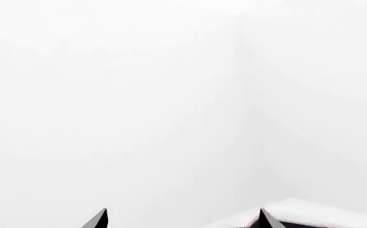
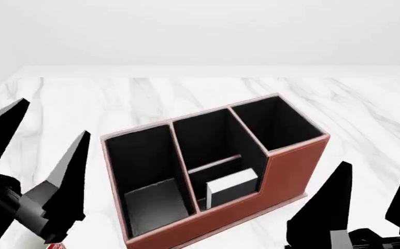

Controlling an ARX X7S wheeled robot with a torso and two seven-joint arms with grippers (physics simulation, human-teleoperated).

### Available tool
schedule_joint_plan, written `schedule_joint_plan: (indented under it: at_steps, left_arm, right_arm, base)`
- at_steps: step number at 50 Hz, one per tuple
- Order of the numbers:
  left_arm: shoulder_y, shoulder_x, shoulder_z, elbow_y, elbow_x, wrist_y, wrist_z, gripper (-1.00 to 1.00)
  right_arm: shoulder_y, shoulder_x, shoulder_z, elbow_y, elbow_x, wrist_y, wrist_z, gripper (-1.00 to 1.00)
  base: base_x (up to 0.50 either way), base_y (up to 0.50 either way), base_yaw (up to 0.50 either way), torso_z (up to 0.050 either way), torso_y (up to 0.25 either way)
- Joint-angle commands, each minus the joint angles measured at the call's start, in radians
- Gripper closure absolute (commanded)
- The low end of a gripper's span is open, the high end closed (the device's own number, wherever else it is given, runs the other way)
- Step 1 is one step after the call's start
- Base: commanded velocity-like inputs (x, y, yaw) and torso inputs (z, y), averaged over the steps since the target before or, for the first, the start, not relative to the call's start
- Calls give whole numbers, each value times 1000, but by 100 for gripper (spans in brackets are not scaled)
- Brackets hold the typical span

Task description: Pick up the book and place it in the back compartment of the caddy.

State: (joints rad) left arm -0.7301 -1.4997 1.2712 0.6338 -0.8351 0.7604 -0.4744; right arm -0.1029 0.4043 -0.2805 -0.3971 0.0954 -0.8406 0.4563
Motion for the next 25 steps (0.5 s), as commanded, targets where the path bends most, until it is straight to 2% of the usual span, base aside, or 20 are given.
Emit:
schedule_joint_plan:
  at_steps: [1, 2, 7, 9, 13, 15, 25]
  left_arm:
    - [123, -71, 43, -30, 342, 287, -412, -100]
    - [128, -71, 48, -43, 420, 287, -529, -100]
    - [124, -71, 42, -92, 597, 287, -807, -100]
    - [113, -71, 31, -105, 646, 247, -876, -100]
    - [112, -71, 29, -86, 661, 183, -922, -100]
    - [116, -71, 32, -100, 681, 210, -944, -100]
    - [104, -71, 19, -52, 684, 136, -1018, -100]
  right_arm:
    - [4, 1, 120, -57, -38, 27, 15, -100]
    - [6, 11, 171, -88, -37, 43, 34, -100]
    - [-1, 34, 286, -148, -37, 70, 71, -100]
    - [-1, 37, 309, -151, -33, 68, 79, -100]
    - [-5, 42, 361, -161, -32, 60, 97, -100]
    - [-3, 38, 371, -159, -39, 57, 101, -100]
    - [-16, 36, 377, -154, -35, 23, 103, -100]
  base:
    - [0, 0, 0, 0, 0]
    - [0, 0, 0, 0, 0]
    - [0, 0, 0, 0, 0]
    - [0, 0, 0, 0, 0]
    - [0, 0, 0, 0, 0]
    - [0, 0, 0, 0, 0]
    - [0, 0, 0, 0, 0]
